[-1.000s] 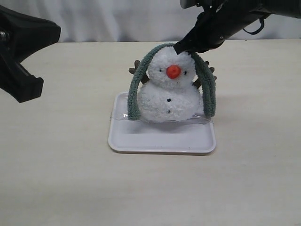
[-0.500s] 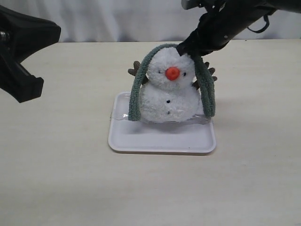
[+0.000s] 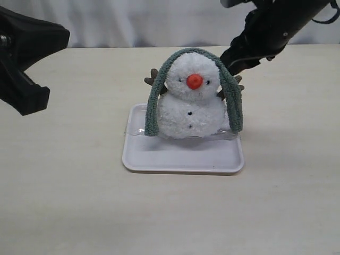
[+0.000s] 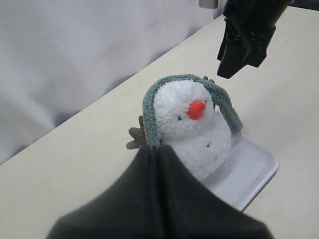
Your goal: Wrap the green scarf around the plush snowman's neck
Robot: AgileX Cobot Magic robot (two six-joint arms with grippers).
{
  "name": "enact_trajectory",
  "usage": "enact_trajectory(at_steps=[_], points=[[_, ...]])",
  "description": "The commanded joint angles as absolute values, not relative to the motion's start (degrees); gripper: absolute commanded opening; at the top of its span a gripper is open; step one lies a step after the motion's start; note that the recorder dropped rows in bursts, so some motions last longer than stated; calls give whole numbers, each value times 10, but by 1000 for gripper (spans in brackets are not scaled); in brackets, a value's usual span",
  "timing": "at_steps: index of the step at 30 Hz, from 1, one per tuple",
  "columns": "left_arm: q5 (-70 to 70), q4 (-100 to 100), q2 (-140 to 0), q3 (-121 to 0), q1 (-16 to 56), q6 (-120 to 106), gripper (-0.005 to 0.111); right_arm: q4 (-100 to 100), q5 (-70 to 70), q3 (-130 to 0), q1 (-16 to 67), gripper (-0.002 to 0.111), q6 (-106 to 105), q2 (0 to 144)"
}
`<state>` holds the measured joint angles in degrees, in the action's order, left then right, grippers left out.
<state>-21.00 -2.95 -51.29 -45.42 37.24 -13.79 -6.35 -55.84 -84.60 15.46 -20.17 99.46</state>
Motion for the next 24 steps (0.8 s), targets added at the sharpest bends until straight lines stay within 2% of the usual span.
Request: enact_trajectory(at_steps=[1,7,15,17,21,24], points=[[-210,-35,-510,-454,370,-134,0,-49,-503,-782,155,42,-201,992],[-210,-35,-510,-454,370,-134,0,-42,-383,-718,155,42,-203,997],[-211,-35,-510,-454,370,-134,0,-51,-363,-704,155,41,-203,1046],[-211,-35,-510,-454,370,-134,0,-53,-362,-704,155,34,-203,1048],[-211,-35,-510,-454,370,-134,0,-53,-382,-706,155,4,-236,1044],[-211,-36,-510,-454,370,-134,0,-55,-391,-706,159,4,-244,1035]])
